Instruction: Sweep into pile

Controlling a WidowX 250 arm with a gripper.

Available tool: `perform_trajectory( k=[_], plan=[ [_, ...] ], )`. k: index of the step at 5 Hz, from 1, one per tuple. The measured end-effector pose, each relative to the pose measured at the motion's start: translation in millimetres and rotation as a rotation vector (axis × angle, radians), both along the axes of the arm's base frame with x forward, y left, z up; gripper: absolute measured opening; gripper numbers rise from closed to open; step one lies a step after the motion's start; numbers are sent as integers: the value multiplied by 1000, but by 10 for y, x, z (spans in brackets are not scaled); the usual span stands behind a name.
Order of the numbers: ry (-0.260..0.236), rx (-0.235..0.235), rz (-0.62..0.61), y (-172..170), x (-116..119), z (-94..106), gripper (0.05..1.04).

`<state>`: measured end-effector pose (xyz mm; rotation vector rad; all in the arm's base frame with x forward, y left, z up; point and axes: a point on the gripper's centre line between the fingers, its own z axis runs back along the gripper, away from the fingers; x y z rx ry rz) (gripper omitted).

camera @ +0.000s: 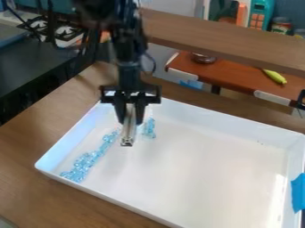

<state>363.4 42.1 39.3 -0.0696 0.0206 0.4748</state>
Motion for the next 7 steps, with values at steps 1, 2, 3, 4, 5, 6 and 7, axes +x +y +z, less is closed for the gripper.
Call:
perform_trajectory(
  k=[1,2,3,4,5,6,7],
  plan=[
    [-31,-26,-4,-354,196,121,379],
    [47,9,14,-502,303,-220,378],
    [60,41,39,-483,390,-416,378],
    [72,68,35,-500,402,-499,379],
    [81,72,38,-423,371,-528,378],
    [100,78,49,-210,260,-558,378],
    [110,77,76,55,142,-527,378]
  ],
)
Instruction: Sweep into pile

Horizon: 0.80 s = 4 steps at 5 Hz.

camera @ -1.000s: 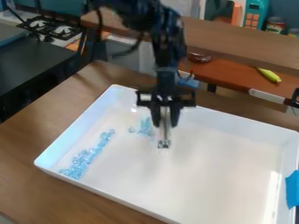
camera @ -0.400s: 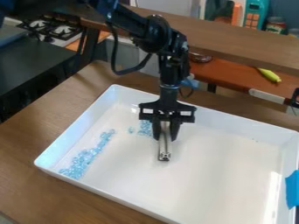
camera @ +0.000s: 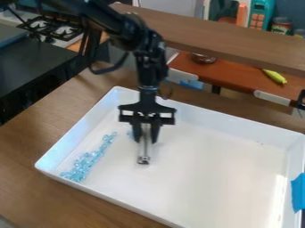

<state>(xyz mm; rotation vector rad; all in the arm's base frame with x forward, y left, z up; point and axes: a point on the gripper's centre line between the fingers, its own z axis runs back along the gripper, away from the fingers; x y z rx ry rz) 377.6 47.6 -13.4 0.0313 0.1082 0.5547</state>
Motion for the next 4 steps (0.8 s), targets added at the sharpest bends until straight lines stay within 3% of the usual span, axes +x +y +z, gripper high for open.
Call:
perform_trajectory(
  k=[1,3,4],
  plan=[
    [0,21,2,284,-152,74,378],
    [-36,80,-73,440,-351,117,378],
    [-87,20,-90,142,-330,339,378]
  ],
)
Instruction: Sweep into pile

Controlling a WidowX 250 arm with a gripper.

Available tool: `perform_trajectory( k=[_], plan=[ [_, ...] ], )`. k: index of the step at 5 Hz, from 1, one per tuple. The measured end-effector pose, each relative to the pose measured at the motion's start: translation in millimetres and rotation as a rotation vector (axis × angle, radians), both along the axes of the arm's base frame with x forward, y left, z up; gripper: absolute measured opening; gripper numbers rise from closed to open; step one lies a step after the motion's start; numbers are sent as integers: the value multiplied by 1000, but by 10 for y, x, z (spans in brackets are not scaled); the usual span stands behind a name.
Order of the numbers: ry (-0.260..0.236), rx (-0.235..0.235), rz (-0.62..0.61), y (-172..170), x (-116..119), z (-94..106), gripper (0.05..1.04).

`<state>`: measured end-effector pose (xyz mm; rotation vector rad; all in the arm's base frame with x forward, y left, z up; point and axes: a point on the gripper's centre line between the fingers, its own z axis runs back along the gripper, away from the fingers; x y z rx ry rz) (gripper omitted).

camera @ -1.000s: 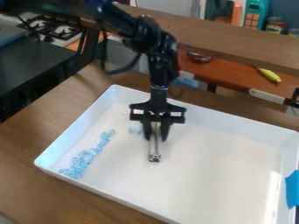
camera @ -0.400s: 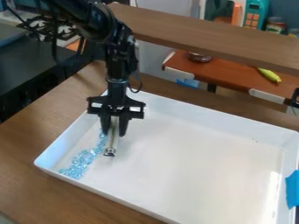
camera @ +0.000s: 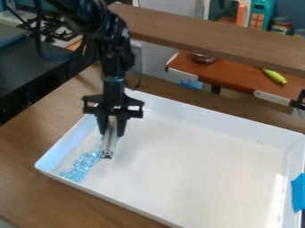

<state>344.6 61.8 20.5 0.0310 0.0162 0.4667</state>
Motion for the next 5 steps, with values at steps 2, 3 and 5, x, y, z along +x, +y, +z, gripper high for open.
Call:
perform_trajectory(
  k=[2,3,5],
  plan=[
    [2,-50,-38,-978,203,229,378],
    [65,-18,-65,-1428,212,60,378],
    [103,68,-90,-2000,323,-138,421]
  ],
)
